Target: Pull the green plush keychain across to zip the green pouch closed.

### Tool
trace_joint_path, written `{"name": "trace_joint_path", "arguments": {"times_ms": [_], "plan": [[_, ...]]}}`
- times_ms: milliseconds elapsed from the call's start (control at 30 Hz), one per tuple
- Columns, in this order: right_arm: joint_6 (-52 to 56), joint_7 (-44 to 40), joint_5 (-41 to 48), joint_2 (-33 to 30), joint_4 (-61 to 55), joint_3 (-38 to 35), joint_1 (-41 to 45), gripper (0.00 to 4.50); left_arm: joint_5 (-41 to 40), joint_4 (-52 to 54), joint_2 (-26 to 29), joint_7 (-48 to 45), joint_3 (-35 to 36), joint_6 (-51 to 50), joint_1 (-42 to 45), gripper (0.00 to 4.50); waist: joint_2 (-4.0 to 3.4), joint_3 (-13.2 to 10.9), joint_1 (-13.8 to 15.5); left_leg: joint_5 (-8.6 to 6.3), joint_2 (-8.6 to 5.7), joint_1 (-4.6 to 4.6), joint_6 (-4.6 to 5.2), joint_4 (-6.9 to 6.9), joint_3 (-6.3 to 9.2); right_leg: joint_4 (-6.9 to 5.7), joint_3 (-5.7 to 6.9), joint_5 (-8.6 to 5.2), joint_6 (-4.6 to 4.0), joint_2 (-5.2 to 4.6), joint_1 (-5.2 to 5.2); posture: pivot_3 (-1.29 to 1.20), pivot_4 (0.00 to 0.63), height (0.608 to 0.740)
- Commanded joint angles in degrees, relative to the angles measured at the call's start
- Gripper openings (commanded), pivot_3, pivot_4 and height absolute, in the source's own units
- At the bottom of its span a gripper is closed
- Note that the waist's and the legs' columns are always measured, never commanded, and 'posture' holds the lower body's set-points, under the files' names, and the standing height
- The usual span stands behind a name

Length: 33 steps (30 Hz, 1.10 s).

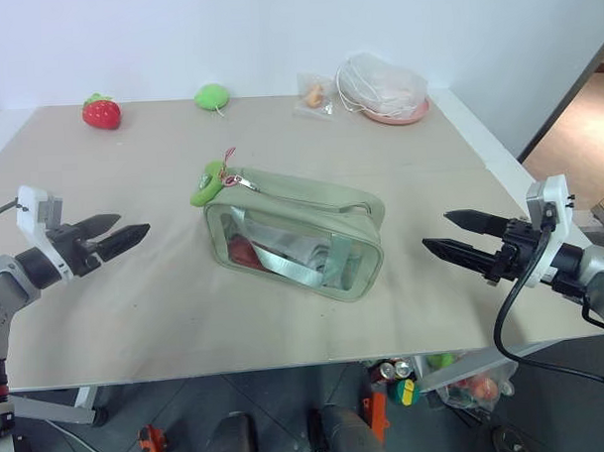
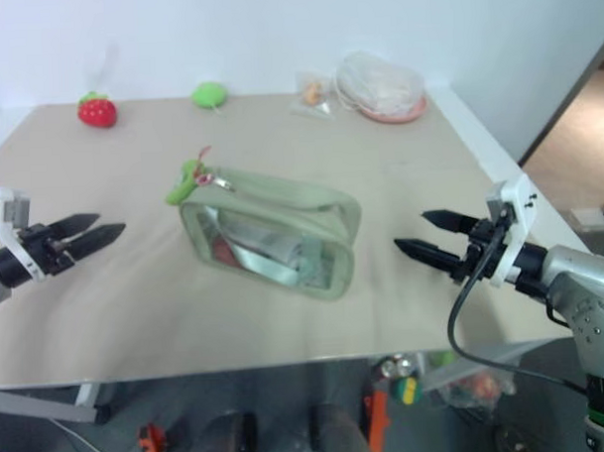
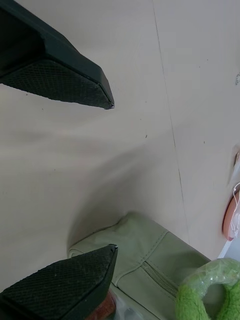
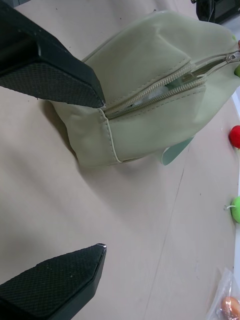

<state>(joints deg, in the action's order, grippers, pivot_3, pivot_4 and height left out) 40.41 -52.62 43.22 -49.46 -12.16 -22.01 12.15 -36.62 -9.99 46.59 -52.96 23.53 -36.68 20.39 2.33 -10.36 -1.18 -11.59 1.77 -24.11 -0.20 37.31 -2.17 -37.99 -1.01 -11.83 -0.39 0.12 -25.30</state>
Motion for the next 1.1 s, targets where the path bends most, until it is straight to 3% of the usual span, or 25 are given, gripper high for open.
{"name": "trace_joint_path", "arguments": {"times_ms": [33, 300, 400, 533, 900, 1033, 1100], "plan": [[0.5, -0.8, 1.6, -1.3, -3.2, -1.9, -0.2, 4.49, -1.3, 1.2, 2.4, -2.3, 2.2, -0.4, -0.5, 4.48, 0.0, 0.0, 0.0, 0.0, 0.0, 0.0, 0.0, 0.0, 0.0, 0.0, 0.0, 0.0, 0.0, 0.0, 0.0, 0.0, 0.15, 0.74], [2.8, -2.5, 4.3, -2.9, -6.7, -0.6, 1.2, 4.49, -7.0, 2.4, 4.2, -7.3, 3.2, -4.3, 1.7, 4.48, 0.01, 0.0, 0.0, -0.02, -0.01, -0.03, -0.01, -0.01, 0.02, 0.0, 0.02, -0.04, 0.03, -0.02, -0.01, 0.0, 0.15, 0.74], [4.2, -3.7, 6.1, -4.3, -8.6, 0.0, 2.5, 4.49, -7.8, 7.8, 4.7, -12.4, 3.4, -0.7, -0.4, 4.48, 0.01, 0.0, 0.0, -0.02, -0.01, -0.02, -0.01, 0.0, 0.03, 0.0, 0.02, -0.05, 0.01, -0.02, -0.01, 0.0, 0.15, 0.74], [5.8, -5.6, 8.5, -5.7, -12.7, 2.6, 4.4, 4.49, -13.0, 13.4, 6.0, -17.0, 3.4, -4.1, -0.8, 4.48, 0.0, 0.0, 0.0, -0.02, -0.01, -0.02, -0.02, -0.01, -0.01, 0.0, 0.0, -0.06, -0.01, -0.06, -0.04, 0.0, 0.15, 0.74], [-1.9, -7.0, -3.0, 1.2, -7.8, 20.4, 14.5, 4.49, -14.3, 20.0, 6.1, -21.6, -2.6, -2.3, 3.5, 4.48, 0.0, 0.0, 0.0, -0.02, 0.0, -0.01, -0.02, 0.06, 0.01, 0.0, 0.04, -0.11, -0.08, 0.03, -0.01, 0.0, 0.15, 0.74], [-5.1, -7.7, -6.2, 4.0, -3.8, 22.6, 16.0, 4.49, -14.3, 20.6, 5.1, -21.2, -3.3, -1.8, 3.7, 4.48, -0.01, 0.0, -0.1, -0.02, -0.02, -0.02, -0.02, 0.06, -0.05, 0.0, -0.02, -0.07, -0.01, 0.21, -0.03, 0.0, 0.15, 0.74], [-5.5, -8.3, -5.6, 4.9, -2.9, 21.6, 15.8, 3.67, -14.3, 20.9, 4.9, -21.2, -3.0, -1.7, 3.0, 4.5, -0.01, 0.0, -0.1, -0.04, -0.02, -0.03, -0.01, 0.06, -0.05, 0.0, -0.02, -0.03, 0.13, 0.22, -0.03, 0.0, 0.15, 0.74]]}}
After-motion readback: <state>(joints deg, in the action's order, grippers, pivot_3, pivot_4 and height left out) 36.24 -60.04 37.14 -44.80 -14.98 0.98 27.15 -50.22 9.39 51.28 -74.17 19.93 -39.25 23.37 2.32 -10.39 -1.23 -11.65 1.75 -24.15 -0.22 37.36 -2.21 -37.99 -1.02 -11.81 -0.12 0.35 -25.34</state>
